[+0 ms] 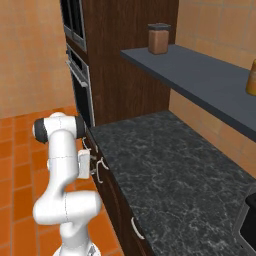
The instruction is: Take a straw from the drawer in front and place it inside the glass cup on the dining counter.
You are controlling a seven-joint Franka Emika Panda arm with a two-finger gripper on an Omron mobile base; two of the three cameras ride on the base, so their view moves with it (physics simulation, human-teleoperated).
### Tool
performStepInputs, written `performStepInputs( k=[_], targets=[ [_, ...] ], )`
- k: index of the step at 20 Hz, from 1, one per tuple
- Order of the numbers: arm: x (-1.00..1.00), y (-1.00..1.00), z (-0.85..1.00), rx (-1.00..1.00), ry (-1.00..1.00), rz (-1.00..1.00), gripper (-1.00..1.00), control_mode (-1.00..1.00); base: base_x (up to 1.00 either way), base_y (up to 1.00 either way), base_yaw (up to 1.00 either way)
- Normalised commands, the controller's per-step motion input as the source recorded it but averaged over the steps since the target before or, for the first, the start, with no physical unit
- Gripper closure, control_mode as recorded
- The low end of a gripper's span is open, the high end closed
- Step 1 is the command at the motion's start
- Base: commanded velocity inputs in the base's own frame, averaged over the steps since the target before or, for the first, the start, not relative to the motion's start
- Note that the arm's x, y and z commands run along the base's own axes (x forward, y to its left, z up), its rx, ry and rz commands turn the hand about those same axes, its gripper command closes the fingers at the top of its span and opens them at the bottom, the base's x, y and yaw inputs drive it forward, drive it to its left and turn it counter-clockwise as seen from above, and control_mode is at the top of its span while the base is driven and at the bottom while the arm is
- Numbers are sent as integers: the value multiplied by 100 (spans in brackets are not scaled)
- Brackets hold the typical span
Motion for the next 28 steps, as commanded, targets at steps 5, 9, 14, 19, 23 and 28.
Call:
performStepInputs(
  k=[5, 9, 14, 19, 23, 28],
  targets=[
    [20, -15, -21, 10, -1, 13, -100, -100, 0, 0, 0],
    [12, -21, -10, 5, -3, 9, -100, -100, 0, 0, 0],
    [3, -15, 0, 3, -11, 8, -100, -100, 0, 0, 0],
    [16, -17, 0, 1, -5, 4, -100, -100, 0, 0, 0],
    [47, -2, 0, 1, 0, 0, 100, -100, 0, 0, 0],
    [3, 5, -1, 0, 0, 0, 100, -100, 0, 0, 0]
  ],
)
